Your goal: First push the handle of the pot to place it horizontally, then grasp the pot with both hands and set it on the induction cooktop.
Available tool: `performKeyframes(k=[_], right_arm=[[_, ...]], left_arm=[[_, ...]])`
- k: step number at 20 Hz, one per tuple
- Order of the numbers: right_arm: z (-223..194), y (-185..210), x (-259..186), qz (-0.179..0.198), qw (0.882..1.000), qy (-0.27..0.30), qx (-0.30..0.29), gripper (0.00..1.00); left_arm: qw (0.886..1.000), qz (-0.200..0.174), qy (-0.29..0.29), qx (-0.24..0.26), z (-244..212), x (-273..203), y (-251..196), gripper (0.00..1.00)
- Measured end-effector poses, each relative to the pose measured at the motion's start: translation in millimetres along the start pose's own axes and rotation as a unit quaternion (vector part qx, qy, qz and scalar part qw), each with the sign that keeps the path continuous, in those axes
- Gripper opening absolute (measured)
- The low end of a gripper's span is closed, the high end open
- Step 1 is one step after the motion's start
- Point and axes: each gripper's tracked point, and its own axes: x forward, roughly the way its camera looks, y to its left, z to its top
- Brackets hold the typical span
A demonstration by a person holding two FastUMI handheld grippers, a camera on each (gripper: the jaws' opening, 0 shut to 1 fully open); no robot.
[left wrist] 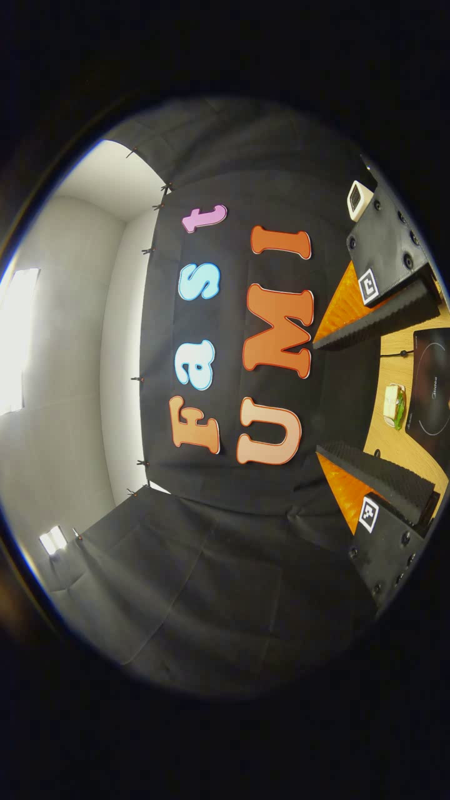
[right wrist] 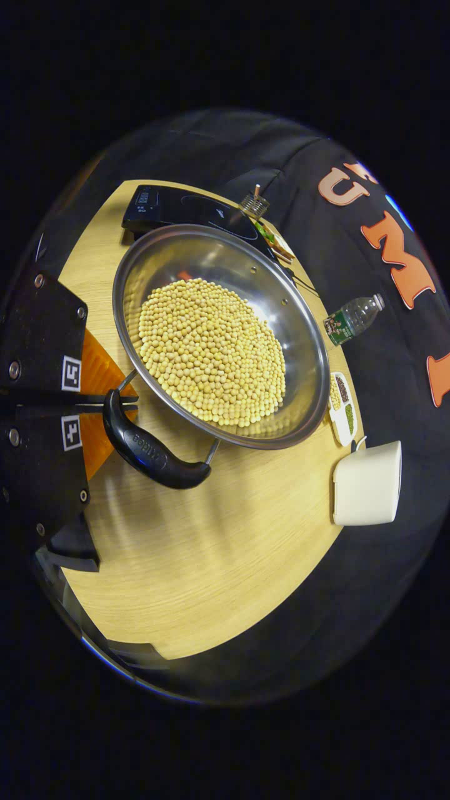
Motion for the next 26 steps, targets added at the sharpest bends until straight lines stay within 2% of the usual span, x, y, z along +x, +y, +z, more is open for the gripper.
performKeyframes(k=[13,17,26], right_arm=[[54,-38,10,-0.042,0.999,-0.025,0.022,0.0],[70,-46,16,-0.061,0.998,-0.02,0.008,0.0],[107,-55,34,-0.074,0.997,-0.019,0.008,0.0]], left_arm=[[1.0,0.0,0.021,0.012,-20,5,8,0.97],[0.999,-0.021,0.028,0.004,-26,8,-4,0.94],[0.999,-0.034,0.038,0.016,-31,13,-19,0.94]])
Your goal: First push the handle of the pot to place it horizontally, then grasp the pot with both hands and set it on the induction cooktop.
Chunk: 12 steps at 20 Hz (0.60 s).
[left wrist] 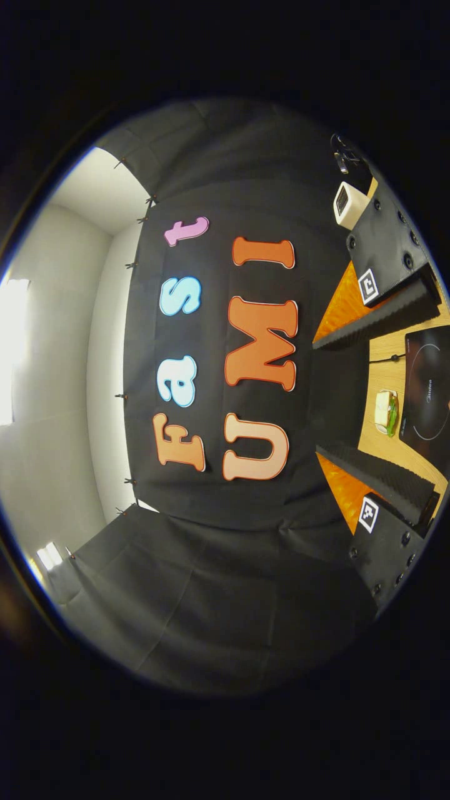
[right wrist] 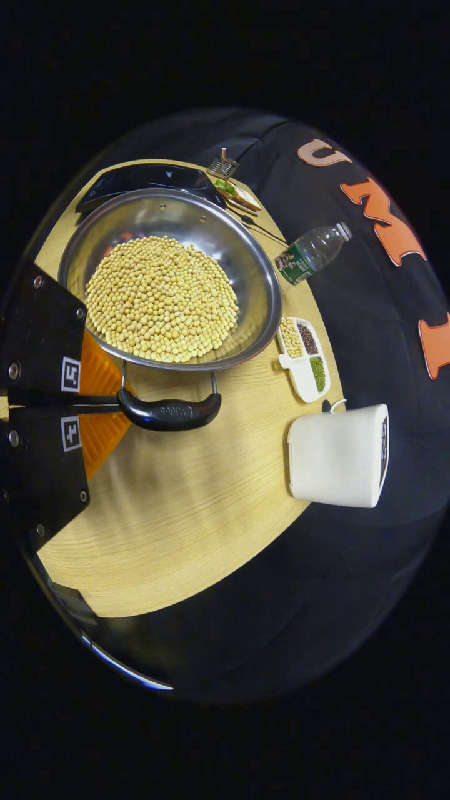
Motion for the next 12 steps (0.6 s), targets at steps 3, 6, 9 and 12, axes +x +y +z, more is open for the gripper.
performKeyframes(k=[3,6,9,12], right_arm=[[11,-6,3,-0.008,1.0,-0.003,0.001,0.0],[27,-9,4,-0.017,1.0,-0.014,-0.001,0.0],[33,-9,9,-0.026,1.0,-0.011,-0.007,0.0],[37,-8,14,-0.03,0.999,-0.011,-0.018,0.01]], left_arm=[[1.0,-0.006,0.009,-0.002,-3,1,-3,0.95],[1.0,-0.004,0.01,0.003,-3,-1,-1,0.94],[1.0,-0.002,0.011,0.003,-4,-3,1,0.94],[1.0,0.0,0.018,0.003,-9,-5,4,0.94]])
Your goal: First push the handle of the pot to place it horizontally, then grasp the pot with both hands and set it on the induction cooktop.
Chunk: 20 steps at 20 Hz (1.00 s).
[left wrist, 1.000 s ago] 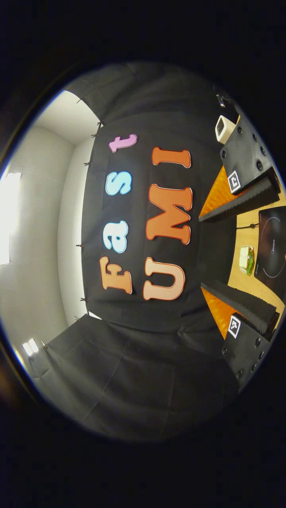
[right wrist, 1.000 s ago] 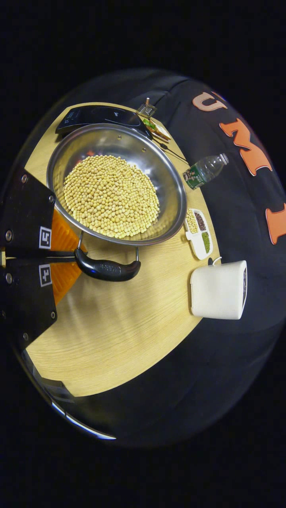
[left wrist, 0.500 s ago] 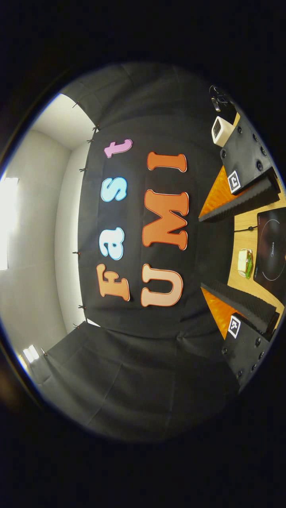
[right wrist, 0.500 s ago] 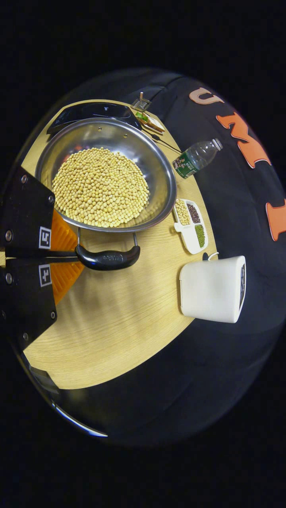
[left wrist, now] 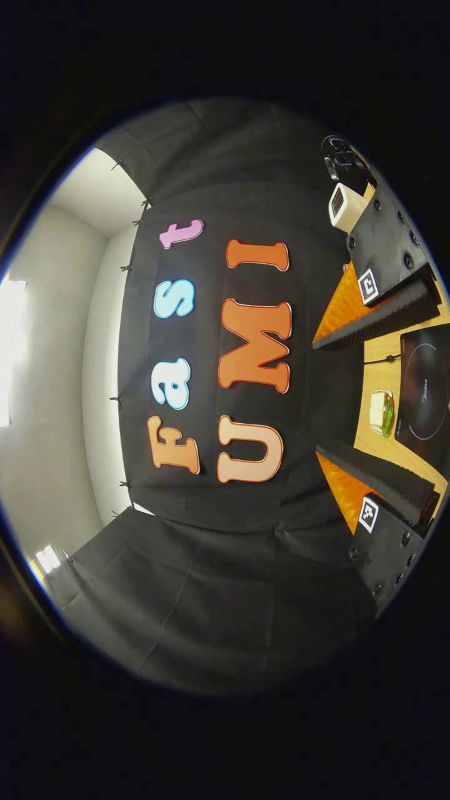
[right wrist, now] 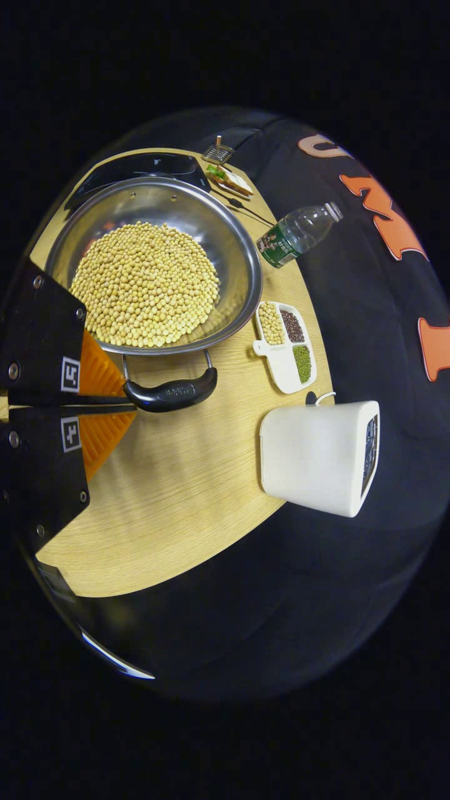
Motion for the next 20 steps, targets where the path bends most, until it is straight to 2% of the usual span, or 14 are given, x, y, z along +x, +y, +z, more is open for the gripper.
performKeyframes(k=[7,12,17,20], right_arm=[[15,-3,11,0.006,1.0,0.0,0.016,0.01],[26,-1,19,-0.003,1.0,-0.007,-0.001,0.01],[31,-4,3,0.004,1.0,-0.028,-0.011,0.01],[43,-9,-21,0.033,0.998,-0.055,0.006,0.02]], left_arm=[[1.0,0.008,0.025,0.003,-19,-3,4,0.95],[0.999,-0.003,0.052,-0.002,-43,-3,-12,0.96],[0.993,-0.04,0.114,-0.004,-92,4,-56,0.95],[0.983,-0.072,0.169,-0.013,-133,8,-92,0.96]])
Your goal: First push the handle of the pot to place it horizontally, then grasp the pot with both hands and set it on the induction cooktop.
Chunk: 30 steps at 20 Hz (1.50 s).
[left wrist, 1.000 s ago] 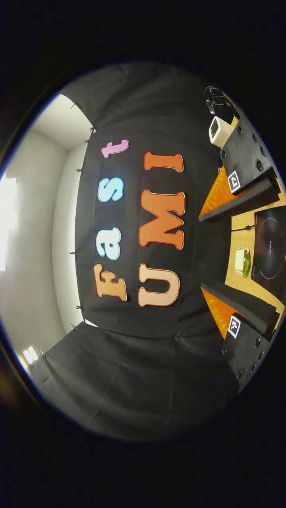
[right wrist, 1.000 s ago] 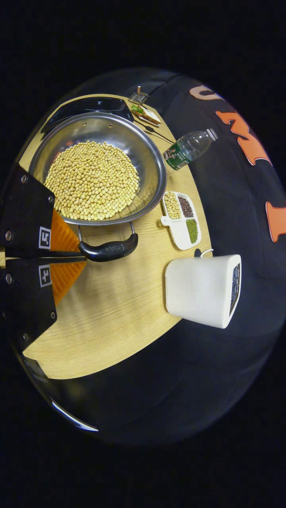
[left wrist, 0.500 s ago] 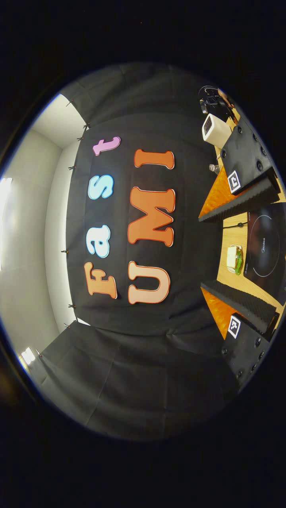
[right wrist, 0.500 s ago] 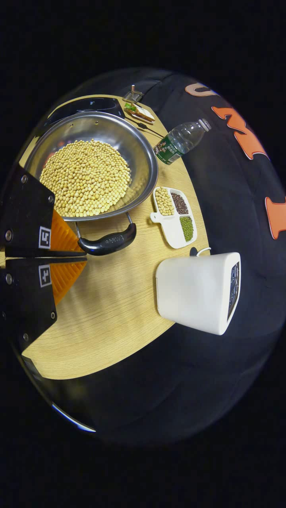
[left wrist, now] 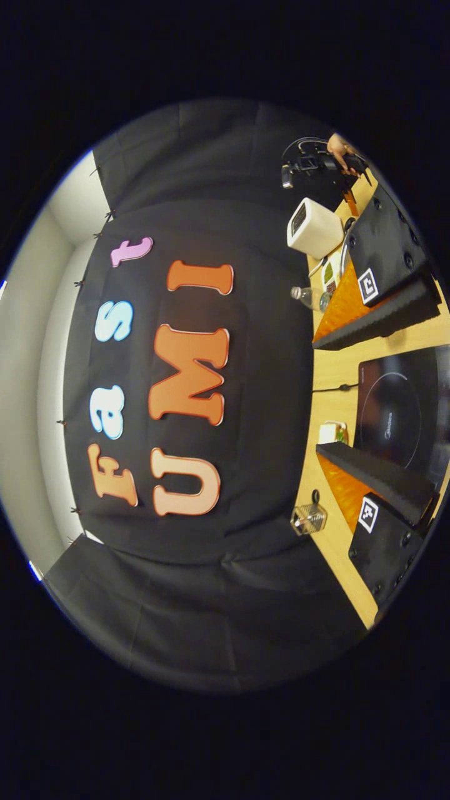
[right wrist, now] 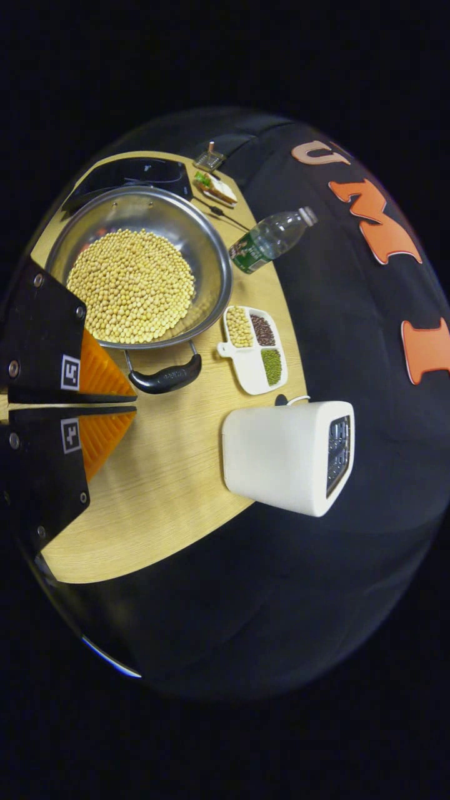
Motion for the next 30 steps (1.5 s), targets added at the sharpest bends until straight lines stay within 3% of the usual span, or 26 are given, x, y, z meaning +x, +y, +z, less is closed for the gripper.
performKeyframes(k=[3,5,8,9,11,12,16,17,18,19,24,27,30], right_arm=[[6,-5,-12,0.006,1.0,-0.015,-0.007,0.08],[6,1,-13,0.012,1.0,-0.017,-0.015,0.18],[9,18,-15,0.034,0.999,-0.019,-0.023,0.33],[11,24,-14,0.038,0.999,-0.022,-0.027,0.29],[16,33,-14,0.045,0.998,-0.034,-0.036,0.35],[19,36,-13,0.047,0.997,-0.04,-0.041,0.48],[26,39,-8,0.034,0.996,-0.053,-0.062,0.73],[26,40,-6,0.03,0.996,-0.053,-0.065,0.7],[24,41,-3,0.03,0.996,-0.052,-0.069,0.78],[23,43,0,0.029,0.996,-0.049,-0.071,0.81],[18,40,18,0.005,0.995,-0.038,-0.091,0.82],[15,32,28,-0.017,0.994,-0.03,-0.1,0.82],[15,33,32,-0.04,0.993,-0.031,-0.108,0.82]], left_arm=[[0.997,-0.026,0.071,0.013,-44,25,-28,0.96],[0.991,-0.048,0.12,0.017,-79,35,-51,0.96],[0.98,-0.067,0.189,0.021,-123,47,-77,0.97],[0.974,-0.073,0.213,0.023,-139,55,-87,0.96],[0.962,-0.074,0.263,0.025,-171,64,-96,0.97],[0.957,-0.074,0.281,0.023,-185,70,-99,0.97],[0.938,-0.049,0.343,0.001,-225,83,-101,0.97],[0.933,-0.045,0.358,-0.004,-236,85,-104,0.96],[0.93,-0.046,0.364,-0.007,-241,87,-107,0.96],[0.928,-0.042,0.37,-0.005,-249,90,-107,0.96],[0.917,-0.053,0.394,-0.025,-276,103,-131,0.94],[0.921,-0.042,0.388,0.0,-288,115,-131,0.89],[0.926,-0.07,0.372,0.007,-286,125,-145,0.86]])
